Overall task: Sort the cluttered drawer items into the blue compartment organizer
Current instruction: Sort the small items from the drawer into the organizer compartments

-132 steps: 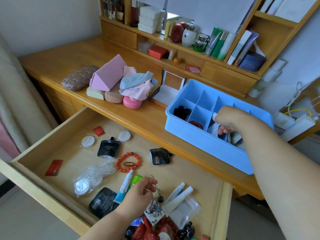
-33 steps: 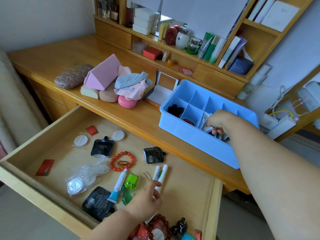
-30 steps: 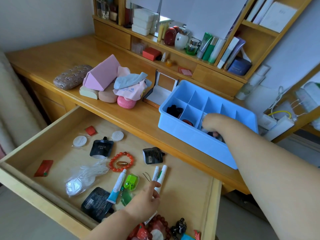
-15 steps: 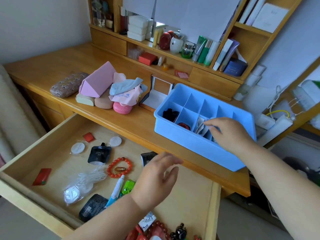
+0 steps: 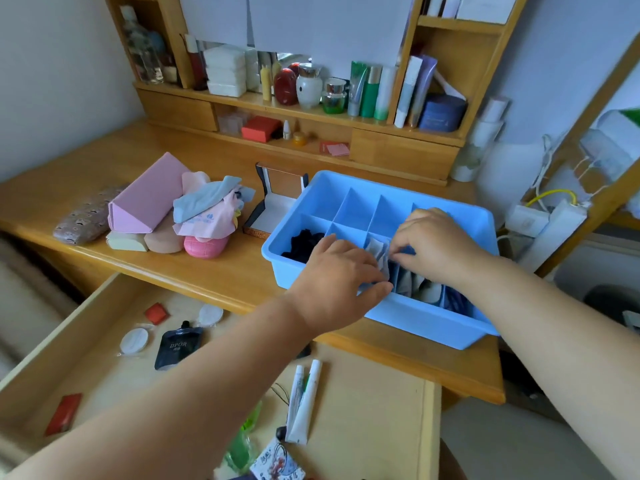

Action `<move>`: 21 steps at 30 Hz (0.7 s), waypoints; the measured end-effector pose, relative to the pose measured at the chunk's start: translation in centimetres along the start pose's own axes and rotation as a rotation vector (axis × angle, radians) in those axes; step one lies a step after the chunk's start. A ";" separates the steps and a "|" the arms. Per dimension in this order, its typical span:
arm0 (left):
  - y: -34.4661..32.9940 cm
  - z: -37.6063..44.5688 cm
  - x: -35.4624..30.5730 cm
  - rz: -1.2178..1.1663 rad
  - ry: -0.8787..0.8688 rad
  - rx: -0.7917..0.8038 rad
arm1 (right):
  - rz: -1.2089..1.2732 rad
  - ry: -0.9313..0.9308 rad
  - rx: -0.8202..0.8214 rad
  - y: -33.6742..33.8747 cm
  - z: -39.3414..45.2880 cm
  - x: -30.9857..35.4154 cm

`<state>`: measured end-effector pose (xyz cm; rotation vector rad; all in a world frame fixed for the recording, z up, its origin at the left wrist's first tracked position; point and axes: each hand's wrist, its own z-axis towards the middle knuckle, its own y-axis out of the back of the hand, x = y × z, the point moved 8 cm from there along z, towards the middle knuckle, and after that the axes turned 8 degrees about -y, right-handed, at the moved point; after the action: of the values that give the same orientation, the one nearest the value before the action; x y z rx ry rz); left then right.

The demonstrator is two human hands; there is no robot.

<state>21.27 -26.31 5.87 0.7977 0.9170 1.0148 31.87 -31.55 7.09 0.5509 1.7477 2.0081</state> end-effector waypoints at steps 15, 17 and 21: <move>-3.4 1.8 -0.4 0.040 0.093 0.422 | -0.016 -0.311 0.102 -0.9 1.5 -0.3; -3.2 1.6 -0.5 -0.008 0.068 0.415 | 0.097 -0.224 0.126 -0.7 0.6 0.4; -2.1 0.4 -1.0 0.006 -0.026 0.269 | 0.149 -0.139 0.251 -1.5 -1.4 0.7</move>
<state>22.15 -28.03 4.42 1.0367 1.0423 0.8947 30.61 -32.15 5.47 0.9026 1.9335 1.8052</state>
